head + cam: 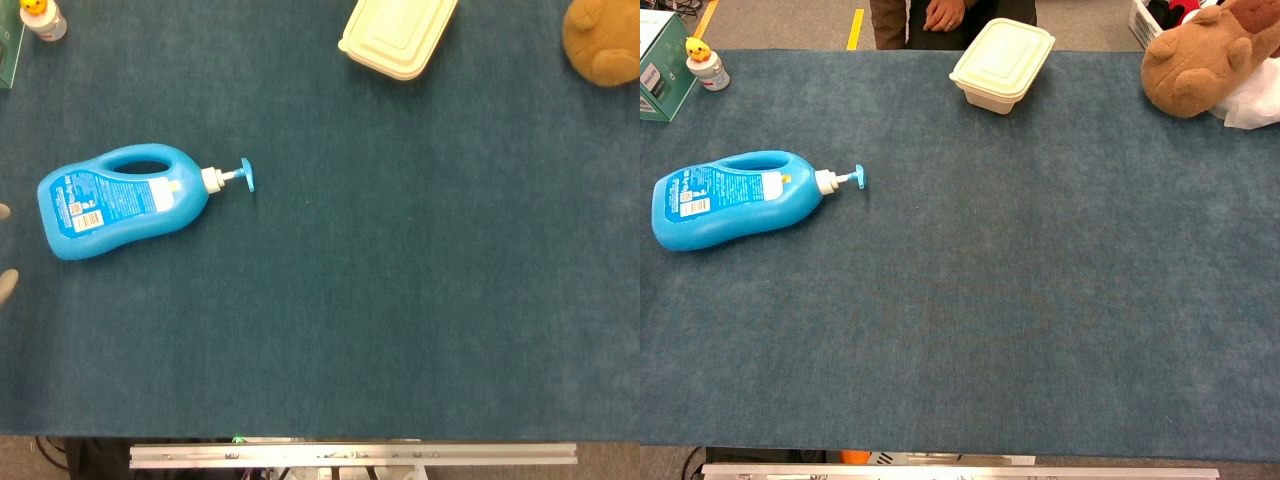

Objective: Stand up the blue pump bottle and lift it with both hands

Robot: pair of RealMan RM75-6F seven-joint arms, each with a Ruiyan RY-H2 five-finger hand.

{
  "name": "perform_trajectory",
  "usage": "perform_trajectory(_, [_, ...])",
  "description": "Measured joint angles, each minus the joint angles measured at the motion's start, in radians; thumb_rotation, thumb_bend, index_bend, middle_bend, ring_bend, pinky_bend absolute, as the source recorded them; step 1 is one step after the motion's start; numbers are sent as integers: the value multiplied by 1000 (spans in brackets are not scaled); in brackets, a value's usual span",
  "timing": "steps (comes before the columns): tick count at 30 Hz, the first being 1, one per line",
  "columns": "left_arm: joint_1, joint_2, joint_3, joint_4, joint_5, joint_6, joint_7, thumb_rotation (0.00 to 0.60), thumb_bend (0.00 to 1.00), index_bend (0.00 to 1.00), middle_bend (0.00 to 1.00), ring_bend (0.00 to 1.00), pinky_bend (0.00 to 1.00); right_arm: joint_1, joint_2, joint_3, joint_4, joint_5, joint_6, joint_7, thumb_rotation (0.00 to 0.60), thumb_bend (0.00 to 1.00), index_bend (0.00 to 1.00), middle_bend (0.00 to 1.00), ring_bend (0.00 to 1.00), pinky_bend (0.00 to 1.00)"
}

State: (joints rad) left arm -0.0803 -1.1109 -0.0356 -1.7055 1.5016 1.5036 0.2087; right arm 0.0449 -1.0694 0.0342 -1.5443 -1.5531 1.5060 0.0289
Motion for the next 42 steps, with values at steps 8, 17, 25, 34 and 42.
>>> perform_trajectory(8, [-1,3,2,0,7,-1,-5,600,174,327,258,237,299,-2,3,7,2,-9,24,16,600,17,133,278,265,278])
perform_trajectory(17, [-18,24,5,-6,28,-23,-31,600,174,287,245,230,298,1,45,39,-36,-25,76,12,600,16,133,277,265,278])
perform_trajectory(25, [-63,55,10,-18,49,-95,-63,600,173,249,221,217,294,12,68,55,-76,-23,76,-15,600,17,133,273,265,278])
perform_trajectory(34, [-153,53,-2,-44,35,-227,-60,600,173,208,183,185,287,23,70,57,-87,-18,58,-29,600,17,133,272,265,278])
perform_trajectory(42, [-240,36,-32,-74,8,-329,-23,600,173,206,169,171,286,29,73,60,-86,-14,53,-31,600,17,133,272,266,278])
